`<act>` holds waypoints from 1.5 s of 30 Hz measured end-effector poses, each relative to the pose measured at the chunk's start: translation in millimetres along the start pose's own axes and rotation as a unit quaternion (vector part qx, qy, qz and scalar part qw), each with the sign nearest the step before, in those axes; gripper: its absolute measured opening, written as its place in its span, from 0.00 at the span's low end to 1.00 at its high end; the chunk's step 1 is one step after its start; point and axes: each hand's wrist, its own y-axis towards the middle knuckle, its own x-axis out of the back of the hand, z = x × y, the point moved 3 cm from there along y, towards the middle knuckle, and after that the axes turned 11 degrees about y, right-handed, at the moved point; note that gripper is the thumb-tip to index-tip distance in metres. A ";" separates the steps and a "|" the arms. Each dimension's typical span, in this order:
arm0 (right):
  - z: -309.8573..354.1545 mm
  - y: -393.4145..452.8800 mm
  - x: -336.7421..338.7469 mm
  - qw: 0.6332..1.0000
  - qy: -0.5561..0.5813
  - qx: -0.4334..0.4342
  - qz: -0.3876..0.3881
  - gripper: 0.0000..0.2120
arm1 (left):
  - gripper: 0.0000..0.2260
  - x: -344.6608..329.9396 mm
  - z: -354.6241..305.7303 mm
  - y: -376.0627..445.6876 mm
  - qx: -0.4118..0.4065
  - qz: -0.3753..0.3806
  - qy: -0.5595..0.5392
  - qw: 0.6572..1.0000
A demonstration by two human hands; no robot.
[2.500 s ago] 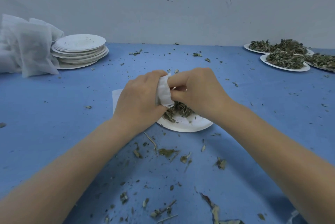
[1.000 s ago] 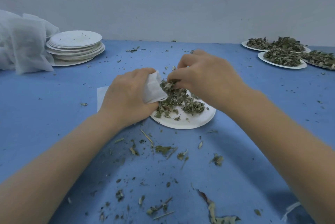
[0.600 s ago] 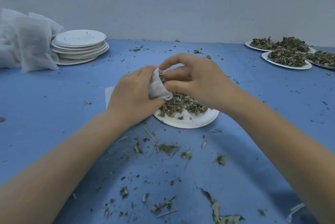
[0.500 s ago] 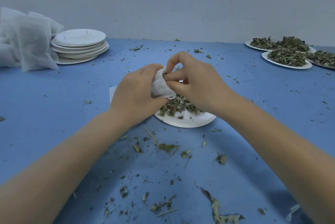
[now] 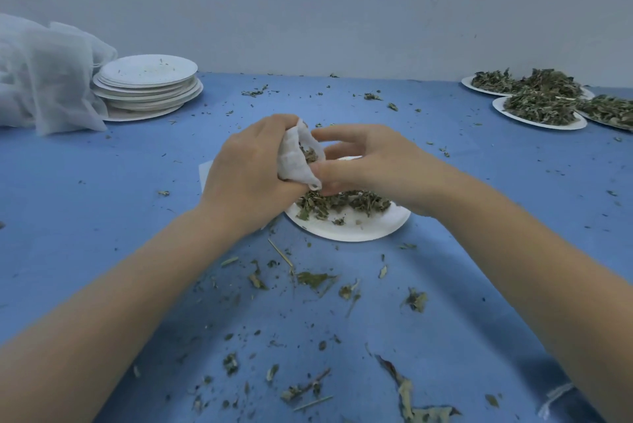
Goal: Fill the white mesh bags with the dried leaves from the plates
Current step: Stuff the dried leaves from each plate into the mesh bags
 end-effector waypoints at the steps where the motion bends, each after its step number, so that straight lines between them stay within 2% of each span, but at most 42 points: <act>1: 0.8 0.6 0.2 1.000 0.010 0.015 -0.013 0.17 | 0.23 -0.5 0.6 -0.1 0.000 0.002 0.002 1.000; 4: 4.9 1.8 5.3 0.989 -0.029 0.075 -0.121 0.09 | 0.22 -0.6 1.5 0.5 0.001 0.008 0.013 1.000; 6: 8.6 0.9 4.5 0.976 -0.056 0.130 -0.163 0.06 | 0.22 -0.9 1.1 0.7 -0.003 0.010 0.020 1.000; 8: 12.4 -1.8 -0.7 0.963 -0.118 0.173 -0.172 0.06 | 0.22 -0.8 -0.3 0.7 -0.006 0.006 0.017 1.000; 11: 16.4 -1.7 -11.0 0.946 -0.223 0.193 -0.136 0.05 | 0.22 -0.3 -4.7 0.0 -0.023 0.007 0.006 1.000; 14: 12.7 1.9 -18.2 0.948 -0.287 0.130 -0.044 0.13 | 0.21 -3.6 -12.9 -2.3 -0.061 0.031 0.017 0.997; 16: 10.6 1.1 -19.0 0.962 -0.257 0.095 -0.002 0.17 | 0.23 -4.5 -17.9 -3.5 -0.084 0.042 0.025 0.995; 20: 14.2 -2.3 -9.3 0.981 -0.154 0.115 0.015 0.08 | 0.32 4.2 -12.2 0.9 -0.052 0.046 0.000 0.998; 22: 18.6 -4.4 1.0 0.988 -0.083 0.127 0.027 0.09 | 0.32 8.4 -5.1 2.8 -0.032 0.033 0.011 0.999; 25: 18.0 -6.0 25.8 0.990 -0.042 0.133 -0.016 0.04 | 0.26 6.8 7.6 3.2 -0.015 0.027 0.059 0.998; 27: 8.3 -4.0 43.9 0.986 -0.105 0.099 -0.081 0.01 | 0.26 3.2 15.1 2.2 -0.006 0.036 0.064 0.997; 29: -4.1 -0.1 55.4 0.954 -0.276 0.031 -0.110 0.06 | 0.27 0.7 20.0 1.1 0.003 0.040 0.053 0.998; 32: -21.0 4.5 49.0 0.905 -0.414 -0.077 -0.066 0.26 | 0.27 -2.4 26.1 -0.8 0.023 0.035 0.022 0.999; 35: -27.9 8.7 38.6 0.878 -0.465 -0.091 -0.063 0.37 | 0.26 -5.0 33.3 -3.8 0.046 0.022 0.021 0.998; 38: -23.8 5.7 37.3 0.897 -0.427 -0.106 -0.045 0.41 | 0.25 -7.1 37.8 -5.7 0.035 0.013 0.033 0.999; 41: -17.7 0.2 35.6 0.899 -0.419 -0.131 -0.009 0.36 | 0.24 -9.4 41.2 -6.1 0.043 0.014 0.032 0.998; 45: -14.5 1.0 27.3 0.901 -0.421 -0.101 -0.011 0.20 | 0.23 -13.6 46.9 -7.6 0.072 0.027 0.002 0.997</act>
